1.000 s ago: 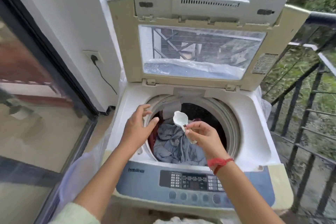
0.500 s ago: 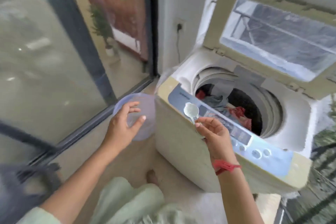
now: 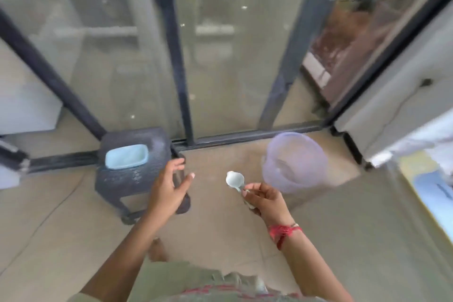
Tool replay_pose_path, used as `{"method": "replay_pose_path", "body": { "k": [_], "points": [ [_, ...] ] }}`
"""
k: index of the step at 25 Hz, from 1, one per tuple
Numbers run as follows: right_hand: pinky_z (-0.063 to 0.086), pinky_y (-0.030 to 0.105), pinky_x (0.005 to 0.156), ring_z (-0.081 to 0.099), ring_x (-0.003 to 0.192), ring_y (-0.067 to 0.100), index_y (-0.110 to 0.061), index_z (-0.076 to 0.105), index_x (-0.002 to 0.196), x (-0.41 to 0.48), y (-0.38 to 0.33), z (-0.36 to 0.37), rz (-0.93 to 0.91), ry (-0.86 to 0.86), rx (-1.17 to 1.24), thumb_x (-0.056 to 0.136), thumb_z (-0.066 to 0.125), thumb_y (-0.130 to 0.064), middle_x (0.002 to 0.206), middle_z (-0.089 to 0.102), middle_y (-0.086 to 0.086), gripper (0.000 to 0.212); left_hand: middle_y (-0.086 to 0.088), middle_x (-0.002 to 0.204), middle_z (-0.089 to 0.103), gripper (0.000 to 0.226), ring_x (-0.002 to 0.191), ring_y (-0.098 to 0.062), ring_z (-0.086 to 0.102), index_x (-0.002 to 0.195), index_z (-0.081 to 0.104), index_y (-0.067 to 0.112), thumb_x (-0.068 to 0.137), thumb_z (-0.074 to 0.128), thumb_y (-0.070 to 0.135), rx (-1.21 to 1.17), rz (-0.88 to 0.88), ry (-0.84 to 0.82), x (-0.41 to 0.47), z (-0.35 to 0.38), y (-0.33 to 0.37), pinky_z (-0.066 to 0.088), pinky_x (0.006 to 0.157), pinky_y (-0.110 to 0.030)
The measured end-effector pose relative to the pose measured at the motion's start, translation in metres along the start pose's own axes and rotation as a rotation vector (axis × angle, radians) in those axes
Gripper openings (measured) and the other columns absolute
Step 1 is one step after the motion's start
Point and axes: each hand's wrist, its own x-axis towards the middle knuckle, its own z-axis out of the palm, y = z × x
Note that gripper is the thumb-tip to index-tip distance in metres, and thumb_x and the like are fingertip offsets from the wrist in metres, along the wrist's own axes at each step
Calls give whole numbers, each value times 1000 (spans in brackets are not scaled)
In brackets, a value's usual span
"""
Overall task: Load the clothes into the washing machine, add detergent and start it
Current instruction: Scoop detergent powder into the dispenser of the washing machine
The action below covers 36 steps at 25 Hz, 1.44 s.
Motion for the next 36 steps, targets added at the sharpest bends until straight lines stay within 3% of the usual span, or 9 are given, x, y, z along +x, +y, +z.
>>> {"method": "replay_pose_path", "body": {
  "k": [5,9,17,19,21,24,29,33,36],
  "points": [
    [34,11,39,44,41,4,-10,59,72,83,32,189,111,-149,-243,82,61,10,51,57,-4,23,1,111,62,33,104,-13,57,115,59,11,84,69,19,46,-231,211,26,-152,-113,39,81,-8],
    [36,18,39,46,44,8,-19,61,68,143,60,295,216,-203,-487,82,63,3,59,57,3,26,-5,112,65,29,108,-21,59,111,60,12,84,68,22,112,-434,229,42,-229,-182,42,87,-30],
    [37,15,31,52,43,11,-11,56,102,253,76,397,405,-90,-488,81,67,-4,96,62,13,25,-4,119,62,36,113,-18,56,119,55,11,88,63,26,94,-519,155,99,-248,-255,38,84,-25],
    [47,21,36,59,42,10,-12,62,100,282,75,408,326,-80,-670,82,68,-9,94,66,9,19,-7,118,63,36,111,-17,57,119,56,9,88,63,24,92,-501,142,115,-242,-268,37,82,-23],
    [58,29,59,69,67,18,-16,66,98,308,82,413,132,-144,-996,83,67,-15,92,69,3,16,-8,117,64,35,109,-18,59,118,57,8,87,64,23,97,-501,138,124,-234,-281,38,81,-22],
    [50,24,79,66,91,22,-16,69,102,334,101,426,-105,-352,-1283,86,63,-15,102,71,6,17,-3,114,64,31,107,-15,58,115,60,11,87,64,25,80,-523,157,134,-220,-297,40,83,-24],
    [52,31,86,66,92,23,-16,71,101,357,118,425,-208,-407,-1338,87,62,-15,103,72,5,16,2,114,64,30,106,-11,58,113,61,16,87,64,31,63,-520,137,139,-200,-312,45,90,-30],
    [49,32,77,63,85,23,-15,69,97,371,118,416,-342,-310,-1639,93,50,-24,97,67,4,21,3,111,65,28,105,-12,59,110,62,16,86,65,29,102,-518,128,132,-200,-326,45,89,-30],
    [53,36,81,59,83,21,-12,69,95,377,126,423,-374,-212,-1605,94,52,-26,95,60,6,22,1,109,66,27,105,-14,59,109,62,14,85,66,26,130,-523,132,129,-204,-333,45,88,-31]
  ]
}}
